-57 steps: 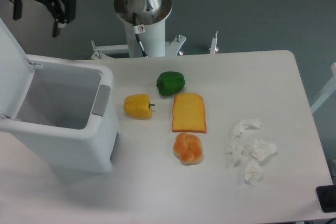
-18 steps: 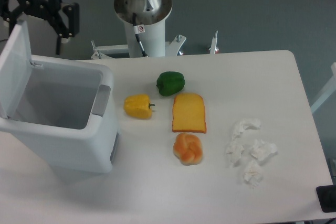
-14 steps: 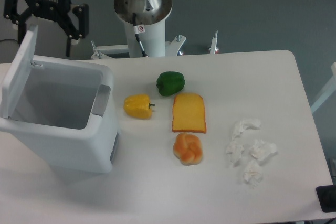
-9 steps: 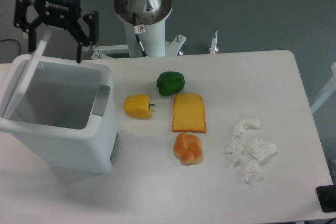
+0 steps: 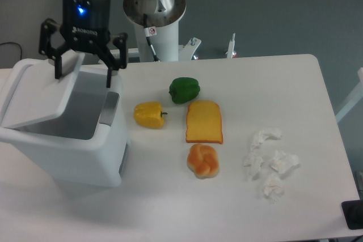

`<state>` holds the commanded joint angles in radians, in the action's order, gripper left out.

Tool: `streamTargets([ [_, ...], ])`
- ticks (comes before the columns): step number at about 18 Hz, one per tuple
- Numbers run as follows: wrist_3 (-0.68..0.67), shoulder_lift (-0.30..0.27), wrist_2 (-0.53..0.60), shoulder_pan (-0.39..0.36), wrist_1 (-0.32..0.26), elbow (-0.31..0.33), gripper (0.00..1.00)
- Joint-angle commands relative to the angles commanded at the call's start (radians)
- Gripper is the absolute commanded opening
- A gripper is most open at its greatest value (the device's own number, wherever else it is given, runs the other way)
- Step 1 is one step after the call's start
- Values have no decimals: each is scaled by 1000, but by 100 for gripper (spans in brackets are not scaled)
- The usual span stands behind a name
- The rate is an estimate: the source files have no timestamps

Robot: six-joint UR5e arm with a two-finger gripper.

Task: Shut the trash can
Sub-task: 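Push the raised lid forward and down with the gripper, then press the lid down onto the trash can rim with the gripper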

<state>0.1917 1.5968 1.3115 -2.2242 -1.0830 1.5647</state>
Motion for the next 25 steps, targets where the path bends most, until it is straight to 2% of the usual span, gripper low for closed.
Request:
streamTargets([
  [8,0,35,32,-6,5,11,100],
  [25,28,58,35,-22,3,17,100],
])
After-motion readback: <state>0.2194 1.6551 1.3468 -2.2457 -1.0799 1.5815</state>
